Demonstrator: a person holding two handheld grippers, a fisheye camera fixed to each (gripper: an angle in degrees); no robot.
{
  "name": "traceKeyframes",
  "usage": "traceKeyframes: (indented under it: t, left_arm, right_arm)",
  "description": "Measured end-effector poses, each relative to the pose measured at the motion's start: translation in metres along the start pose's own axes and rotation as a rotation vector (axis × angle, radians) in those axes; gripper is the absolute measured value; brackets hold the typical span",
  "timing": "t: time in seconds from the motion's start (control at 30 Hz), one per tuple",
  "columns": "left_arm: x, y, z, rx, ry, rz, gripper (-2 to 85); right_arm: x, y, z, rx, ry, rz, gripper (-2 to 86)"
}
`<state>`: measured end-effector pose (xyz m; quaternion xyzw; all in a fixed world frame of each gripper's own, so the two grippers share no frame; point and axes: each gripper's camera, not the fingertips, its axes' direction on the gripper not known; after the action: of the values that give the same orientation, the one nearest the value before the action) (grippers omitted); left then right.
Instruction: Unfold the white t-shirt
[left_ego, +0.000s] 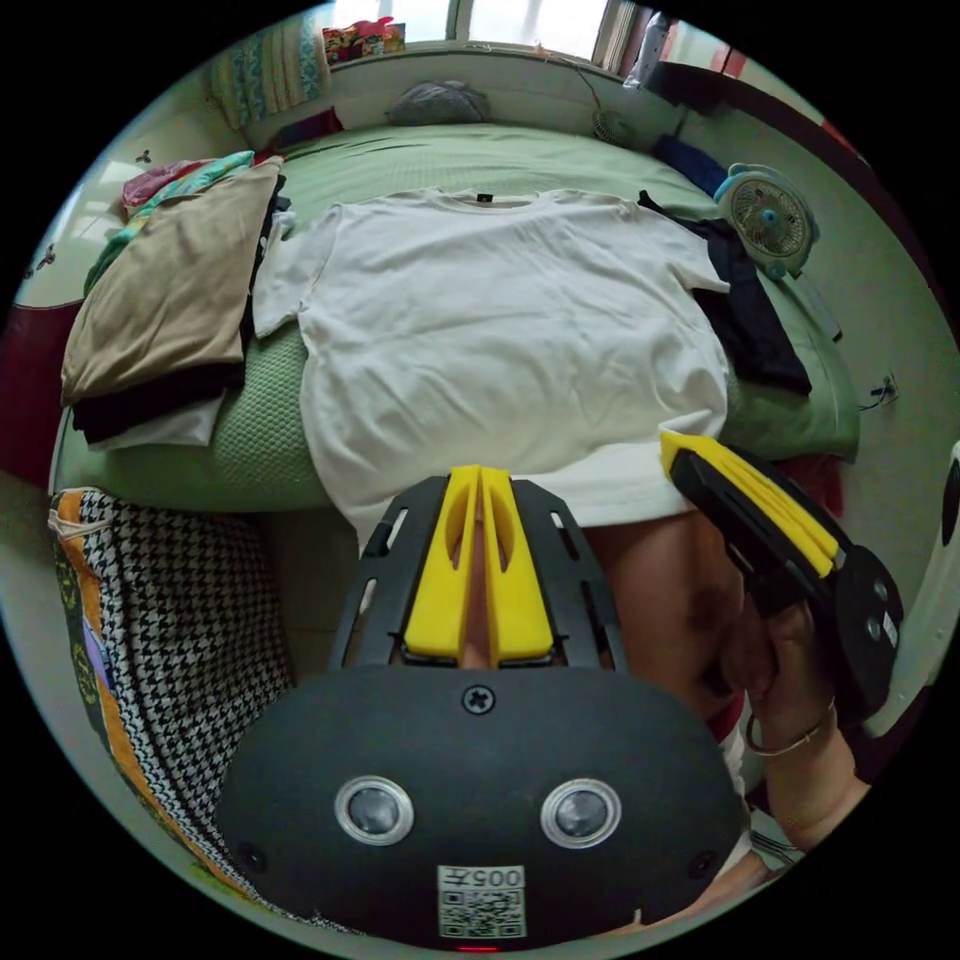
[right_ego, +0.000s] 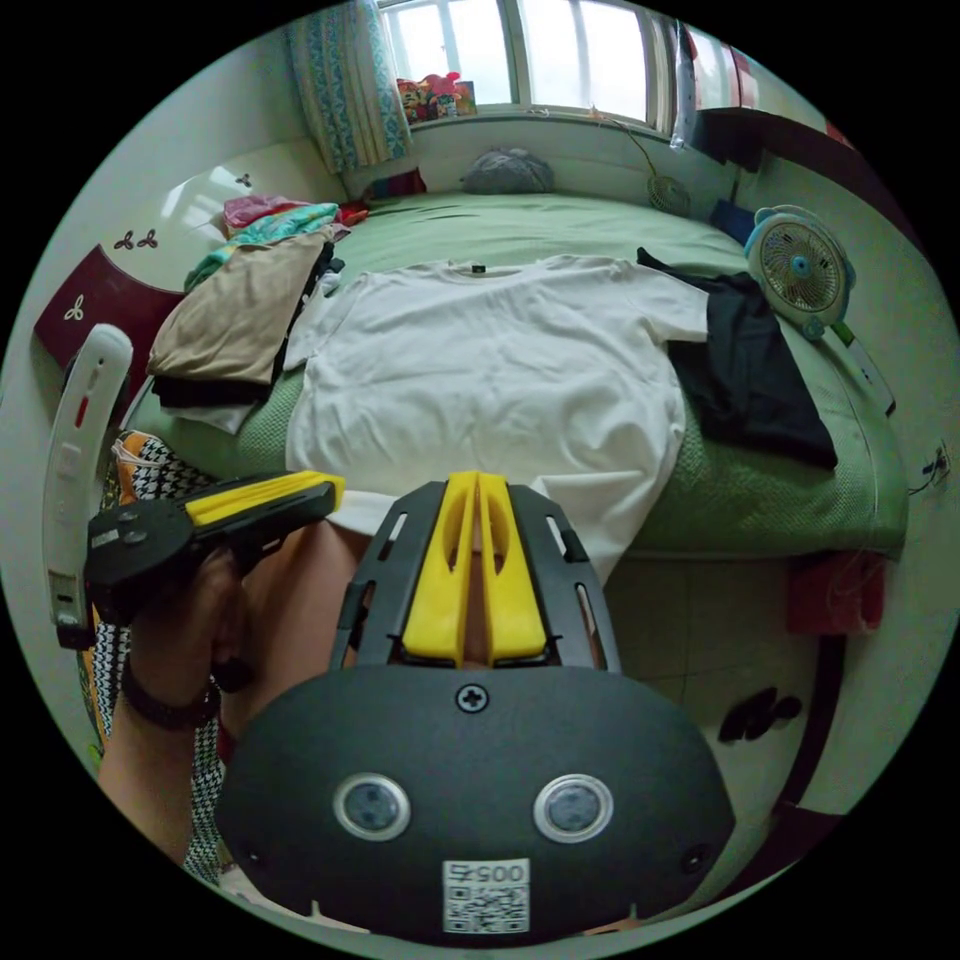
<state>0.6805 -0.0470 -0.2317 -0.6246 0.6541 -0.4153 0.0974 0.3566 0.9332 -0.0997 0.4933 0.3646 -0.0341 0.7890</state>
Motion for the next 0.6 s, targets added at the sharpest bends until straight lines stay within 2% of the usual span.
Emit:
traceKeyframes:
  t: [0.6]
  left_arm:
    - [-0.007,-0.011,-0.001,-0.003,0.02,-0.014,-0.6]
  right_arm:
    - [0.009,-0.006,0.002,0.0,0.014,-0.001,-0.9]
